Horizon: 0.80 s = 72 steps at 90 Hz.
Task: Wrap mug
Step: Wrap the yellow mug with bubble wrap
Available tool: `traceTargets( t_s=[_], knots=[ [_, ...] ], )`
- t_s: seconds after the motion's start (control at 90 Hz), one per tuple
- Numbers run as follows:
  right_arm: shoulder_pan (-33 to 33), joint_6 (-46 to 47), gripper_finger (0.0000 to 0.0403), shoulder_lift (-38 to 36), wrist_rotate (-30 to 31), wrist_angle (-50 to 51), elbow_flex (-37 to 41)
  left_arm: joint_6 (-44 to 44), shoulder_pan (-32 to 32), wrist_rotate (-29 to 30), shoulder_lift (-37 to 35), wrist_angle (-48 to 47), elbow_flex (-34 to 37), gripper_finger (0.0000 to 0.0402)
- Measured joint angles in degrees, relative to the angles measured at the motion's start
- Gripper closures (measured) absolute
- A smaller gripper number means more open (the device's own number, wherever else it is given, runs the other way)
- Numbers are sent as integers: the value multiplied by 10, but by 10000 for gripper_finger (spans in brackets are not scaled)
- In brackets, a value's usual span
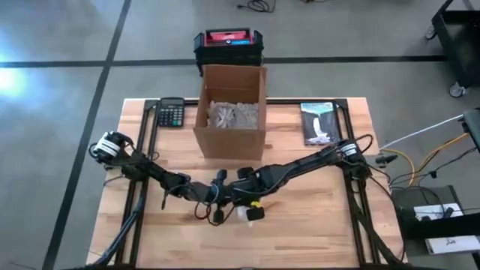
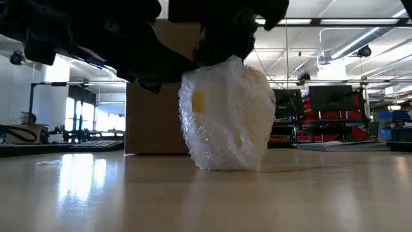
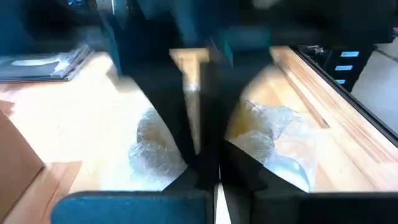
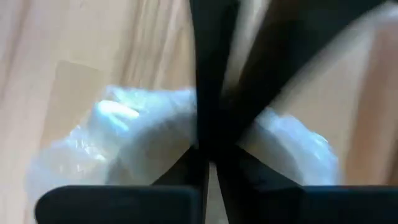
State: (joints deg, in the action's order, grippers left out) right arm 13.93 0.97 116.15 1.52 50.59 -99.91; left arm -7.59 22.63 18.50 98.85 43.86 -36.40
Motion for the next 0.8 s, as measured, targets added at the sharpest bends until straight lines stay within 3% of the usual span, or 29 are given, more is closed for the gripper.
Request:
traceTargets(
  t_s=[0.367,0.8],
  knots=[
    [1,25,389,-85,1,73,-2,-4,0,-1,0,-2,-4,402],
    [8,11,389,35,-4,-1,39,-4,0,-1,-4,2,-4,402]
  ],
)
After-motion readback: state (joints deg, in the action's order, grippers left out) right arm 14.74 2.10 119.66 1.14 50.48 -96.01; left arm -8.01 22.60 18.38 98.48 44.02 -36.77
